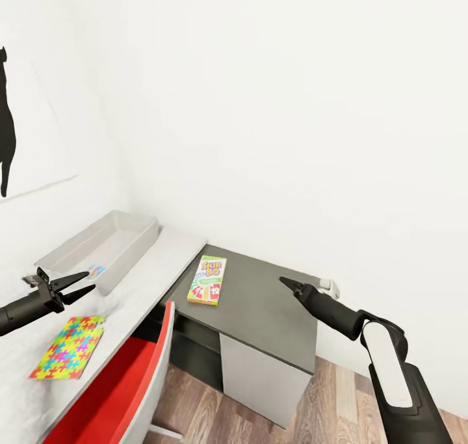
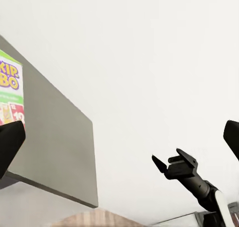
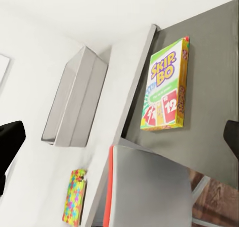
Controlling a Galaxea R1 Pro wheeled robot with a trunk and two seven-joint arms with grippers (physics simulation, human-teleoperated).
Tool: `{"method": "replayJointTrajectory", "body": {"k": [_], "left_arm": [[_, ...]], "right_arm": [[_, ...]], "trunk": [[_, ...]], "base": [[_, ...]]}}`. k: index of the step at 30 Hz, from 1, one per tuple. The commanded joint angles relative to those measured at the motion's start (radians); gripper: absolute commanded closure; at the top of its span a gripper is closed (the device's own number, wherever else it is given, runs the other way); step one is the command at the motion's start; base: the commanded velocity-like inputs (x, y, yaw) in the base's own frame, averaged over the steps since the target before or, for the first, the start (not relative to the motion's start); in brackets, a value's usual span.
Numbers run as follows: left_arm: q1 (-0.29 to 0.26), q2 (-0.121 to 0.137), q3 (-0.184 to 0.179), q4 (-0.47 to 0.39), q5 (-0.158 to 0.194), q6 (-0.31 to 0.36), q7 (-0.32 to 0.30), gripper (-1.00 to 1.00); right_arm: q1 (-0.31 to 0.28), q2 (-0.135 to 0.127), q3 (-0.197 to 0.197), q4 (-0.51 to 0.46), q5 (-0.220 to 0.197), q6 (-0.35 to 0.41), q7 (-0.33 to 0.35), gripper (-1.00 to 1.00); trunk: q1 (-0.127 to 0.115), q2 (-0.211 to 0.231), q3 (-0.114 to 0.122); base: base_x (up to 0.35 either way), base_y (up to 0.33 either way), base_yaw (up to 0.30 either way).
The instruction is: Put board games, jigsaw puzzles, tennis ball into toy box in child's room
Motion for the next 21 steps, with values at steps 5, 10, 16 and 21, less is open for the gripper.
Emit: {"method": "replayJointTrajectory", "body": {"k": [5, 10, 16, 21], "left_arm": [[-0.001, 0.0, 0.0, 0.0, 0.002, 0.01, -0.002, -1.0], [-0.001, 0.0, 0.001, 0.0, 0.002, 0.01, -0.002, -1.0], [-0.001, -0.001, 0.0, 0.0, 0.002, 0.01, -0.001, -1.0], [-0.001, -0.001, -0.001, 0.0, 0.002, 0.01, -0.001, -1.0]], "right_arm": [[-0.001, 0.001, -0.003, 0.001, 0.008, 0.005, 0.01, -1.0], [-0.001, 0.001, -0.003, 0.002, 0.008, 0.005, 0.009, -1.0], [-0.001, 0.001, -0.004, 0.002, 0.008, 0.005, 0.008, -1.0], [-0.001, 0.001, -0.003, 0.003, 0.008, 0.0, 0.008, -1.0]], "trunk": [[0.001, -0.002, -0.007], [0.001, -0.002, -0.011], [0.001, -0.002, -0.014], [0.001, -0.002, -0.017]], "base": [[0.0, 0.0, -0.235], [0.0, 0.0, -0.247], [0.0, 0.0, -0.256], [0.0, 0.0, -0.26]]}}
